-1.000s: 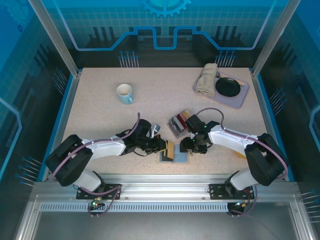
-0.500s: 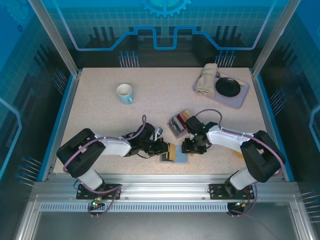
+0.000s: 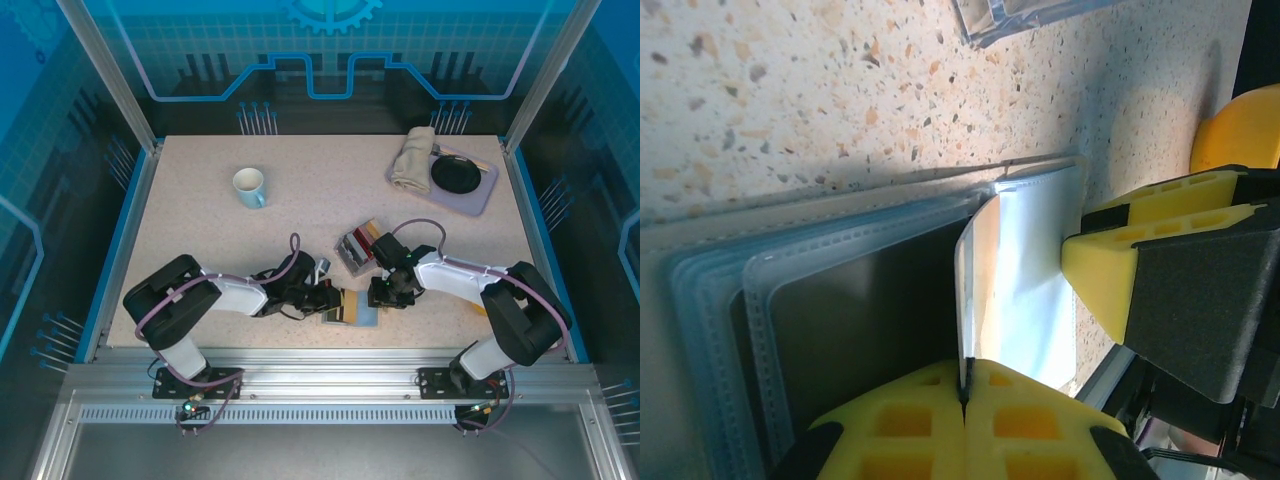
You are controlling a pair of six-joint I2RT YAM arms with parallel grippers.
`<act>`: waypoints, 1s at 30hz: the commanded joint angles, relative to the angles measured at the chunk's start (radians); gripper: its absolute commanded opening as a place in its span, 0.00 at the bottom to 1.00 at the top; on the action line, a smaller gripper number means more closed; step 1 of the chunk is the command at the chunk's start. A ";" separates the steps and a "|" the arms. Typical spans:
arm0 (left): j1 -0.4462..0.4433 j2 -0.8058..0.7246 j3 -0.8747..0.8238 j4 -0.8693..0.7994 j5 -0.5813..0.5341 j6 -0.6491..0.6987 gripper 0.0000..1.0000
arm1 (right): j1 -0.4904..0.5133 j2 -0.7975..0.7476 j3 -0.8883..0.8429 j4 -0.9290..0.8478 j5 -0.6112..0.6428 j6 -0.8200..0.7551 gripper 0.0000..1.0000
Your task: Put the credit cards into the card holder
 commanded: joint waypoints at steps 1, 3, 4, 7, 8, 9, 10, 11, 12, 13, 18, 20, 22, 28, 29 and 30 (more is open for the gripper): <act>-0.013 -0.020 -0.004 -0.102 -0.064 0.029 0.00 | 0.006 0.058 -0.054 0.059 -0.047 0.009 0.34; -0.014 -0.050 -0.008 -0.144 -0.082 0.049 0.00 | 0.003 0.056 -0.059 0.065 -0.048 0.012 0.33; -0.013 -0.063 -0.012 -0.158 -0.092 0.055 0.00 | 0.002 0.058 -0.062 0.069 -0.051 0.012 0.33; -0.014 -0.072 -0.022 -0.144 -0.103 0.054 0.00 | 0.000 0.063 -0.064 0.075 -0.057 0.011 0.32; -0.013 -0.068 -0.022 -0.134 -0.102 0.051 0.00 | -0.001 0.062 -0.066 0.078 -0.059 0.012 0.32; -0.015 -0.061 -0.025 -0.123 -0.101 0.048 0.00 | -0.002 0.064 -0.068 0.081 -0.061 0.012 0.32; -0.016 -0.053 -0.024 -0.110 -0.101 0.044 0.00 | -0.002 0.065 -0.069 0.084 -0.063 0.013 0.32; -0.018 -0.044 -0.020 -0.104 -0.097 0.043 0.00 | -0.002 0.067 -0.070 0.086 -0.065 0.013 0.32; -0.019 -0.032 -0.015 -0.097 -0.089 0.043 0.00 | -0.002 0.068 -0.070 0.088 -0.069 0.013 0.32; -0.023 -0.020 -0.009 -0.093 -0.084 0.043 0.00 | -0.001 0.070 -0.071 0.089 -0.070 0.013 0.32; -0.044 0.027 0.019 -0.068 -0.065 0.039 0.00 | -0.002 0.076 -0.071 0.098 -0.078 0.015 0.32; -0.047 0.033 0.023 -0.072 -0.067 0.038 0.00 | -0.001 0.079 -0.073 0.102 -0.079 0.016 0.32; -0.051 0.035 0.021 -0.062 -0.066 0.036 0.00 | -0.003 0.080 -0.074 0.103 -0.080 0.017 0.32; -0.059 0.037 0.033 -0.074 -0.054 0.052 0.00 | -0.005 0.078 -0.077 0.108 -0.083 0.016 0.33; -0.063 0.036 0.035 -0.074 -0.047 0.056 0.00 | -0.007 0.078 -0.078 0.109 -0.084 0.017 0.33; -0.065 0.035 0.038 -0.078 -0.040 0.062 0.00 | -0.006 0.078 -0.078 0.111 -0.086 0.018 0.33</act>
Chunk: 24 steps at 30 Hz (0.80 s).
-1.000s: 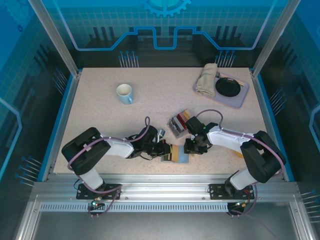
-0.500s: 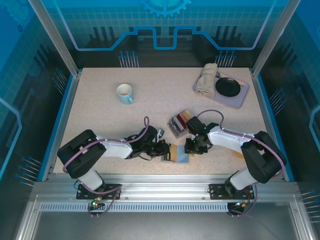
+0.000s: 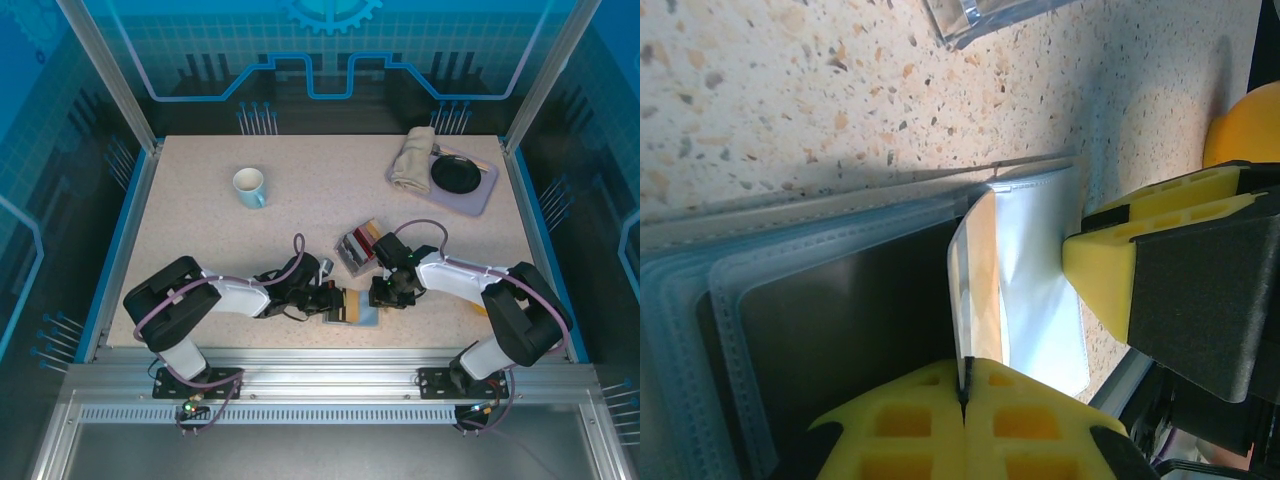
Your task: Put the credit cards into the card holder
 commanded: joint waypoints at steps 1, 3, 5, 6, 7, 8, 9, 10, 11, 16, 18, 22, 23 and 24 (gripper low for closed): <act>-0.032 0.035 0.021 -0.060 0.017 0.045 0.00 | 0.009 0.076 -0.065 0.096 -0.064 0.014 0.33; -0.037 0.026 0.023 -0.083 0.020 0.052 0.00 | 0.007 0.075 -0.068 0.098 -0.063 0.014 0.33; -0.039 0.015 0.014 -0.093 0.026 0.065 0.00 | 0.004 0.073 -0.071 0.098 -0.062 0.014 0.33; -0.039 0.009 0.008 -0.096 0.026 0.070 0.00 | 0.003 0.071 -0.073 0.099 -0.062 0.014 0.33; -0.040 0.004 0.003 -0.098 0.028 0.074 0.00 | 0.000 0.070 -0.076 0.101 -0.065 0.016 0.33; -0.042 0.002 0.000 -0.097 0.034 0.080 0.00 | 0.000 0.069 -0.077 0.103 -0.066 0.016 0.33; -0.044 -0.001 -0.003 -0.100 0.037 0.083 0.00 | -0.003 0.069 -0.079 0.106 -0.068 0.016 0.33; -0.046 -0.003 -0.007 -0.104 0.033 0.082 0.00 | -0.004 0.069 -0.080 0.107 -0.069 0.016 0.33; -0.049 -0.002 -0.011 -0.102 0.031 0.081 0.00 | -0.005 0.068 -0.081 0.109 -0.071 0.016 0.33; -0.050 -0.016 -0.039 -0.112 0.002 0.053 0.00 | -0.010 0.072 -0.084 0.112 -0.077 0.014 0.33; -0.049 -0.025 -0.058 -0.092 -0.020 0.027 0.00 | -0.010 0.070 -0.084 0.114 -0.076 0.014 0.34; -0.054 0.015 -0.015 -0.058 -0.010 0.007 0.00 | -0.010 0.078 -0.084 0.125 -0.088 0.017 0.34; -0.058 0.027 -0.003 -0.048 -0.009 0.001 0.00 | -0.011 0.078 -0.084 0.128 -0.094 0.019 0.34; -0.063 0.037 0.012 -0.047 -0.009 -0.002 0.00 | -0.011 0.075 -0.088 0.131 -0.098 0.020 0.34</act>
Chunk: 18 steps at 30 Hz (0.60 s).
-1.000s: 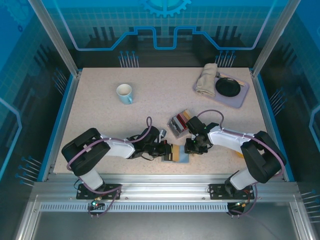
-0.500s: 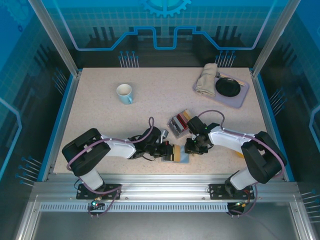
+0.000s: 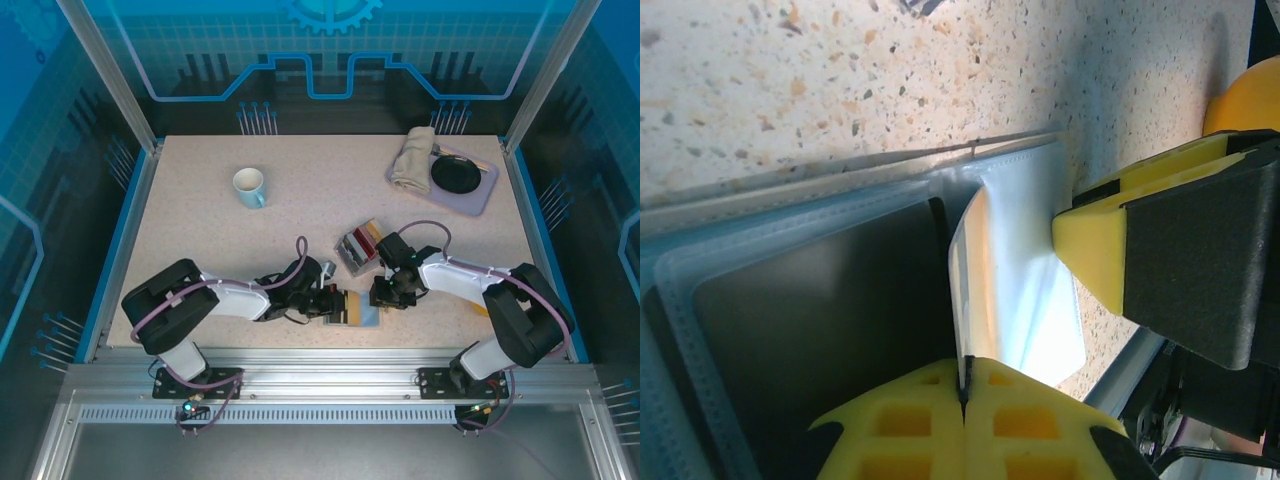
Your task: Put the credit cards into the card holder
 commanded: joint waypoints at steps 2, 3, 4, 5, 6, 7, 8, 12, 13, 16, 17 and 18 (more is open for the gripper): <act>-0.039 0.060 0.040 -0.066 0.016 -0.012 0.00 | 0.010 0.076 -0.072 0.115 -0.078 0.023 0.35; -0.042 0.065 0.050 -0.073 0.019 -0.008 0.01 | 0.008 0.071 -0.074 0.118 -0.081 0.025 0.35; -0.047 0.069 0.059 -0.077 0.022 -0.004 0.01 | 0.008 0.065 -0.076 0.119 -0.081 0.027 0.35; -0.050 0.072 0.065 -0.083 0.022 -0.002 0.02 | 0.007 0.061 -0.078 0.118 -0.083 0.029 0.35; -0.053 0.075 0.071 -0.094 0.022 0.000 0.03 | 0.004 0.057 -0.081 0.119 -0.084 0.029 0.36; -0.055 0.075 0.074 -0.103 0.017 0.000 0.04 | 0.003 0.053 -0.081 0.119 -0.086 0.030 0.36; -0.055 0.075 0.072 -0.110 0.013 0.000 0.05 | 0.001 0.049 -0.083 0.116 -0.087 0.030 0.36; -0.055 0.068 0.073 -0.143 -0.008 -0.004 0.09 | -0.006 0.012 -0.081 0.089 -0.083 0.023 0.38; -0.055 0.064 0.071 -0.150 -0.016 -0.009 0.10 | -0.007 0.000 -0.077 0.072 -0.071 0.019 0.39; -0.055 0.054 0.067 -0.175 -0.035 -0.016 0.12 | -0.017 -0.032 -0.064 0.007 -0.018 -0.008 0.44; -0.055 0.051 0.066 -0.178 -0.037 -0.021 0.12 | -0.021 -0.039 -0.064 -0.005 -0.006 -0.019 0.45; -0.055 0.049 0.065 -0.178 -0.039 -0.025 0.12 | -0.025 -0.039 -0.063 -0.017 0.000 -0.029 0.46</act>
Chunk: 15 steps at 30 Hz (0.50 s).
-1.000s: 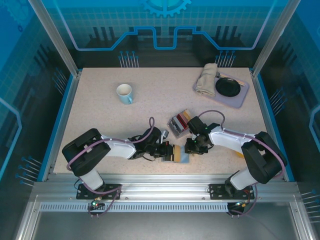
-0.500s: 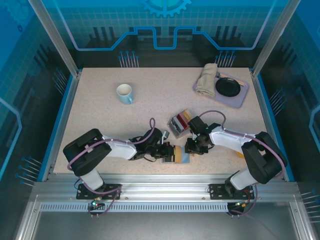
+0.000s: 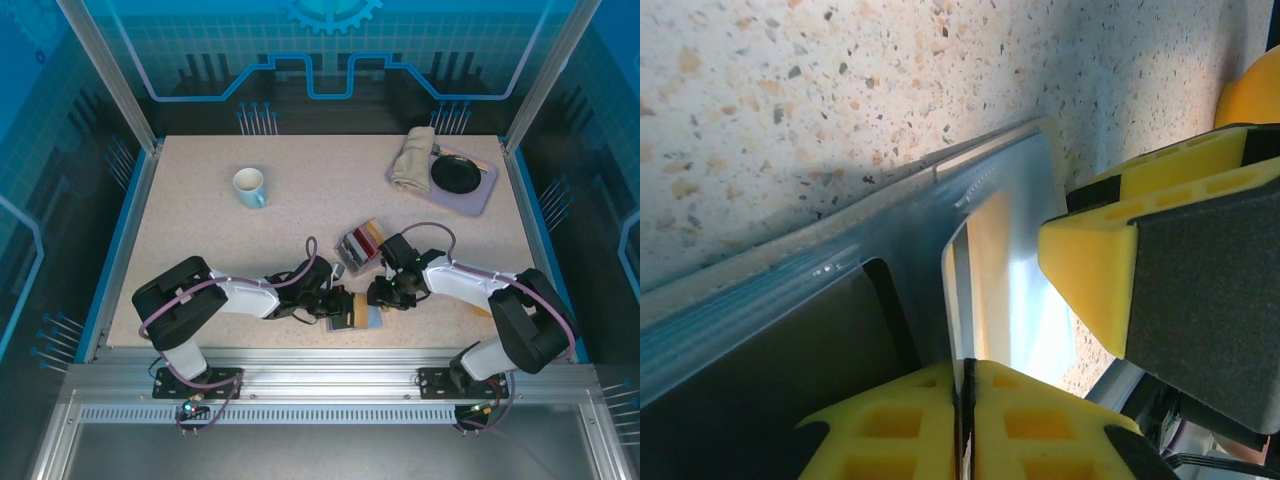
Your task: Put the credit cards into the card holder
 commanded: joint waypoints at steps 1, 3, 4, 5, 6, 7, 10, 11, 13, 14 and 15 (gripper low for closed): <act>-0.018 0.003 -0.006 -0.122 -0.027 -0.016 0.12 | -0.016 0.013 -0.031 -0.060 0.029 -0.038 0.46; -0.018 0.000 -0.010 -0.114 -0.030 -0.039 0.12 | -0.020 0.023 -0.029 -0.074 0.040 -0.051 0.46; -0.018 0.000 -0.015 -0.103 -0.029 -0.049 0.11 | -0.024 0.029 -0.029 -0.074 0.042 -0.055 0.46; -0.018 0.000 -0.019 -0.092 -0.030 -0.060 0.09 | -0.024 0.035 -0.029 -0.071 0.042 -0.059 0.46; -0.018 0.000 -0.022 -0.082 -0.030 -0.070 0.08 | -0.024 0.043 -0.030 -0.070 0.043 -0.060 0.44; -0.018 0.001 -0.023 -0.072 -0.030 -0.081 0.06 | -0.024 0.048 -0.029 -0.066 0.040 -0.063 0.42; -0.018 0.008 -0.036 -0.010 -0.032 -0.124 0.04 | -0.026 0.065 -0.031 -0.059 0.030 -0.064 0.35; -0.018 0.012 -0.042 0.012 -0.036 -0.141 0.03 | -0.026 0.067 -0.035 -0.058 0.023 -0.064 0.32; -0.018 0.019 -0.054 0.050 -0.046 -0.172 0.03 | -0.031 0.067 -0.041 -0.051 0.013 -0.064 0.28; -0.018 0.023 -0.061 0.068 -0.054 -0.188 0.03 | -0.033 0.065 -0.043 -0.048 0.005 -0.064 0.25; -0.018 0.026 -0.069 0.090 -0.060 -0.201 0.02 | -0.038 0.063 -0.047 -0.045 -0.006 -0.066 0.23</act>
